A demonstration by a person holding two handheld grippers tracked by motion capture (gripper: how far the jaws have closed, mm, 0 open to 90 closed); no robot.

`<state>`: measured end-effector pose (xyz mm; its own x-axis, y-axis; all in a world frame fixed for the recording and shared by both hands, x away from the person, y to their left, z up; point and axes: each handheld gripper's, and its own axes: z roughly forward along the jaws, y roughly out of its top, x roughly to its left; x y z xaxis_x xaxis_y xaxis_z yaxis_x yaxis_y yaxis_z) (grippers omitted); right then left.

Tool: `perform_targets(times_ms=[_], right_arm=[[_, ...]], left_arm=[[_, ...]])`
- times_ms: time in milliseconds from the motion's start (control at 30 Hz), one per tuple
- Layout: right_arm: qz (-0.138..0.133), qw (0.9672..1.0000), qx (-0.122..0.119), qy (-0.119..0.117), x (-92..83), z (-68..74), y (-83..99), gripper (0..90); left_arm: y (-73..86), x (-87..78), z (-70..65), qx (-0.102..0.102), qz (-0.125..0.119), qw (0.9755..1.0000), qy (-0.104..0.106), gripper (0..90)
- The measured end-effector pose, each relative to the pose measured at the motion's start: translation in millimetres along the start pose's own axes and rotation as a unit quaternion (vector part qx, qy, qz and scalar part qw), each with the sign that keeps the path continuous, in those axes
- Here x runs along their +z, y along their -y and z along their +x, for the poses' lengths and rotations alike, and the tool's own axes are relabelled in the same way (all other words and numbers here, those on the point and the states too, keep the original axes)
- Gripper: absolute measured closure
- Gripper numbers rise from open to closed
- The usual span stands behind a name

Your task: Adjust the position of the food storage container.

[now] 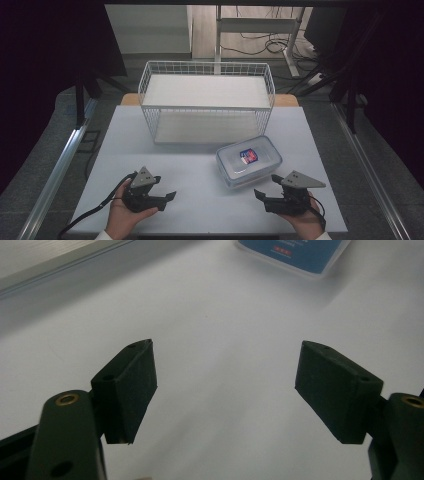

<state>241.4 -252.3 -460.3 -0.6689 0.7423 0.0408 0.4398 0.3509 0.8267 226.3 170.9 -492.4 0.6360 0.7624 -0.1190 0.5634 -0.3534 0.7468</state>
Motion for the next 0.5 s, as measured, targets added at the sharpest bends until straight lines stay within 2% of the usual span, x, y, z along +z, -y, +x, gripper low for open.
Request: perform_targets(times_ms=[267,500], right_arm=[[0.009,0.9998,-0.012,0.008,2.6,0.8,2.6,21.5],[0.016,0.9999,-0.004,0.002,5.4,2.0,3.0,23.0]], left_arm=[[0.0,0.3,0.1,0.001,0.001,1.0000,0.002,24.4],[-1.3,0.1,1.3,0.003,0.002,1.0000,0.000,24.5]])
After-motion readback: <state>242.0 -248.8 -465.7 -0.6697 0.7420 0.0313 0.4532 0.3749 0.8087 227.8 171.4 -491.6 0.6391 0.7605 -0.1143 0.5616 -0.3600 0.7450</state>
